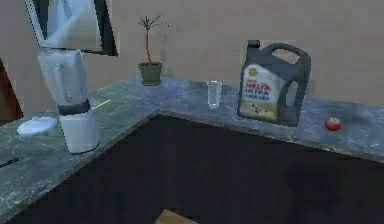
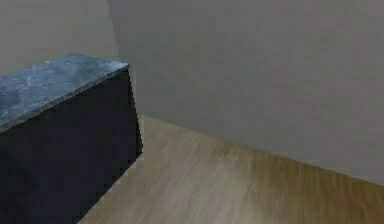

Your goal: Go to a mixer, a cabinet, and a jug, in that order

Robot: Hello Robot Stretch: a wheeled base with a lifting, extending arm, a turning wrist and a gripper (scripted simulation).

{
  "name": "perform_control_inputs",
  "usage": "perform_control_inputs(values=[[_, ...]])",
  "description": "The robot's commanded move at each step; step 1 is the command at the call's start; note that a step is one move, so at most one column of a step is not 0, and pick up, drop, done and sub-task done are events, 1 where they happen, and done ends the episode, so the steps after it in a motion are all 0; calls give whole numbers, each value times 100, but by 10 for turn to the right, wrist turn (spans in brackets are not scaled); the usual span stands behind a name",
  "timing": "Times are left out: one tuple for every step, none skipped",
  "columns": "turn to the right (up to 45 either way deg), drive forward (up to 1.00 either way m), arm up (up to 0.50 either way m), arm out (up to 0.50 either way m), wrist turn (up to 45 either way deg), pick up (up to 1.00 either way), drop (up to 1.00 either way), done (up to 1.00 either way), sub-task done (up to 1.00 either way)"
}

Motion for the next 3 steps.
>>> perform_control_inputs(values=[[-300,0,0,0,0,0,0,0,0],[0,0,0,0,0,0,0,0,100],[-450,0,0,0,0,0,0,0,0]])
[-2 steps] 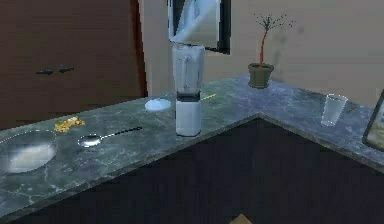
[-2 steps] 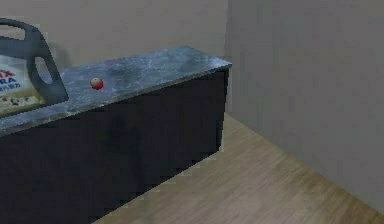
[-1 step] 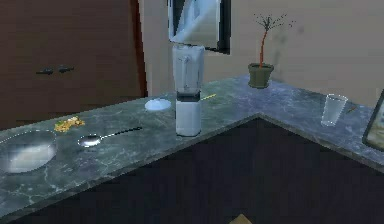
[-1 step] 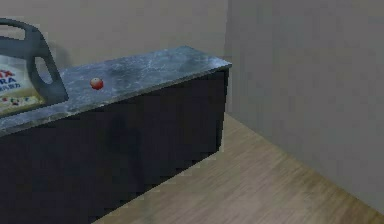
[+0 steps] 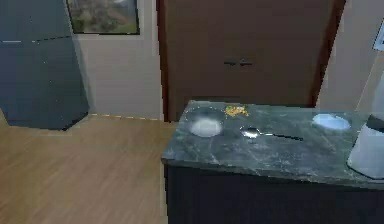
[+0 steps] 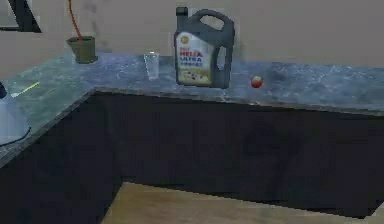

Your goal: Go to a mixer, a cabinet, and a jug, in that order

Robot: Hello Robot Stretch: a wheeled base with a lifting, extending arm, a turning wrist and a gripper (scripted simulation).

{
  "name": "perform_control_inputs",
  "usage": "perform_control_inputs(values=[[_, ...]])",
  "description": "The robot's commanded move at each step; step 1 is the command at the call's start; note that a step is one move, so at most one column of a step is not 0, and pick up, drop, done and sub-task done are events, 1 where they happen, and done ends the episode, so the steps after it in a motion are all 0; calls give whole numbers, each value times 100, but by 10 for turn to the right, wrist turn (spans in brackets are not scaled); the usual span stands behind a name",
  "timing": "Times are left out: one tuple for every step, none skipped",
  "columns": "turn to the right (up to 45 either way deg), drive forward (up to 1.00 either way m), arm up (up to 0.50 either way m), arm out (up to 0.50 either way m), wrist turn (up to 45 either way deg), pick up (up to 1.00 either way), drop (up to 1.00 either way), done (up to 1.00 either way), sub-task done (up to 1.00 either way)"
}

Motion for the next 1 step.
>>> perform_control_inputs(values=[[-450,0,0,0,0,0,0,0,0]])
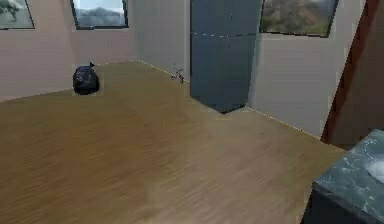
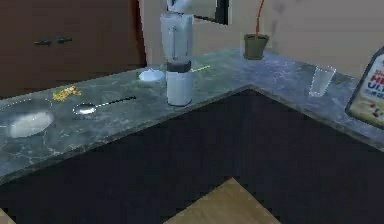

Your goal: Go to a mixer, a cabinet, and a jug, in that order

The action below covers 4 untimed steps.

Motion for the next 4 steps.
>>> perform_control_inputs(values=[[-450,0,0,0,0,0,0,0,0],[-120,0,0,0,0,0,0,0,0],[0,100,0,0,0,0,0,0,0],[-30,0,0,0,0,0,0,0,0]])
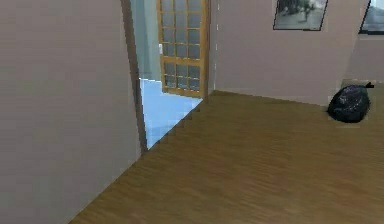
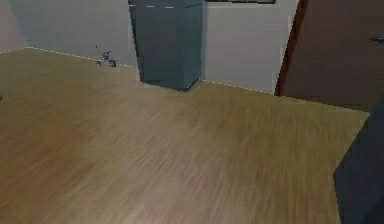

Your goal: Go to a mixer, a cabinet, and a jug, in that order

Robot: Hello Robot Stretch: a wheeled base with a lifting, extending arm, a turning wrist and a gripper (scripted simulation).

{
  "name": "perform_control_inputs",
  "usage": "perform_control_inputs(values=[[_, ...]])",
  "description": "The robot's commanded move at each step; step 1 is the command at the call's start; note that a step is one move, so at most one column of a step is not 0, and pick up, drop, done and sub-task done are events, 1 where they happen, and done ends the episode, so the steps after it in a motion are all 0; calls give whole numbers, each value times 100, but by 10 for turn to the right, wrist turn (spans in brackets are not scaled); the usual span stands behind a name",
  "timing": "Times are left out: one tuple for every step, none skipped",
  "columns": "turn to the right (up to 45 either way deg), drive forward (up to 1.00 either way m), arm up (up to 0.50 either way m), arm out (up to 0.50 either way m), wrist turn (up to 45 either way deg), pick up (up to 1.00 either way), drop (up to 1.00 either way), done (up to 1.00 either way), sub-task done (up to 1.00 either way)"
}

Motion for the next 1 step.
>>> perform_control_inputs(values=[[0,100,0,0,0,0,0,0,0]])
